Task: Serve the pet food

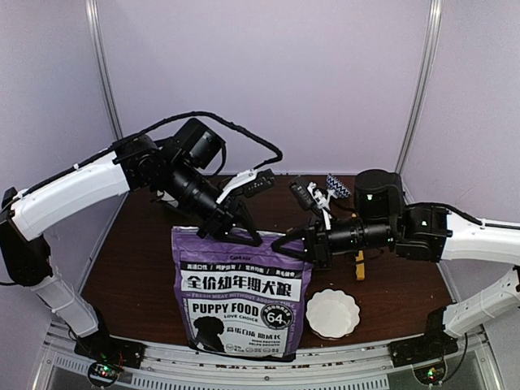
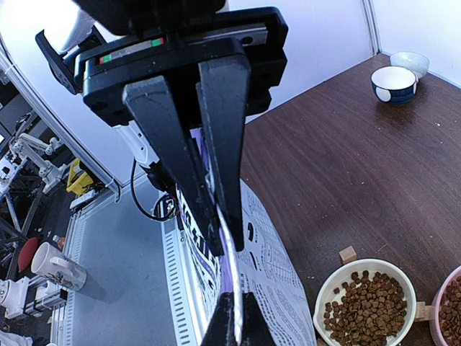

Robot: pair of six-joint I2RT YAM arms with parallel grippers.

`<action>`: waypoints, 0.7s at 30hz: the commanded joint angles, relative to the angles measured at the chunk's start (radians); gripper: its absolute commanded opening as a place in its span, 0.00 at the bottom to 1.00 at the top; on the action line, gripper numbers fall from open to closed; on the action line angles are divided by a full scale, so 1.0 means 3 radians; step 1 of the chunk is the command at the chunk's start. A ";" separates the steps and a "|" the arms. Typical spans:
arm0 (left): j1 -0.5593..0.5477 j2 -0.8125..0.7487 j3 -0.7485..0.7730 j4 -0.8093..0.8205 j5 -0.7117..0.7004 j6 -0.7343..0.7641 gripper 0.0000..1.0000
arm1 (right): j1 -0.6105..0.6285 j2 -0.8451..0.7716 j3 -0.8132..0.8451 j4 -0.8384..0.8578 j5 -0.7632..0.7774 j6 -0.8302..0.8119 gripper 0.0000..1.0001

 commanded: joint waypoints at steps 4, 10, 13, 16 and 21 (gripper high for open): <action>0.0170 -0.0301 -0.0201 -0.0465 -0.0485 0.0184 0.10 | -0.0117 -0.0316 0.0003 0.0138 0.0184 -0.0031 0.00; 0.0398 -0.0601 -0.0437 -0.0461 -0.0736 0.0193 0.04 | -0.0160 -0.0391 0.0009 0.0041 0.0238 -0.0054 0.00; 0.0494 -0.0753 -0.0569 -0.0432 -0.0970 0.0188 0.05 | -0.0177 -0.0423 0.0014 0.0013 0.0255 -0.0067 0.00; 0.0578 -0.0929 -0.0678 -0.0396 -0.1254 0.0183 0.06 | -0.0199 -0.0438 0.0036 -0.0028 0.0255 -0.0086 0.00; 0.0727 -0.1081 -0.0743 -0.0406 -0.1638 0.0183 0.09 | -0.0218 -0.0457 0.0054 -0.0070 0.0235 -0.0122 0.00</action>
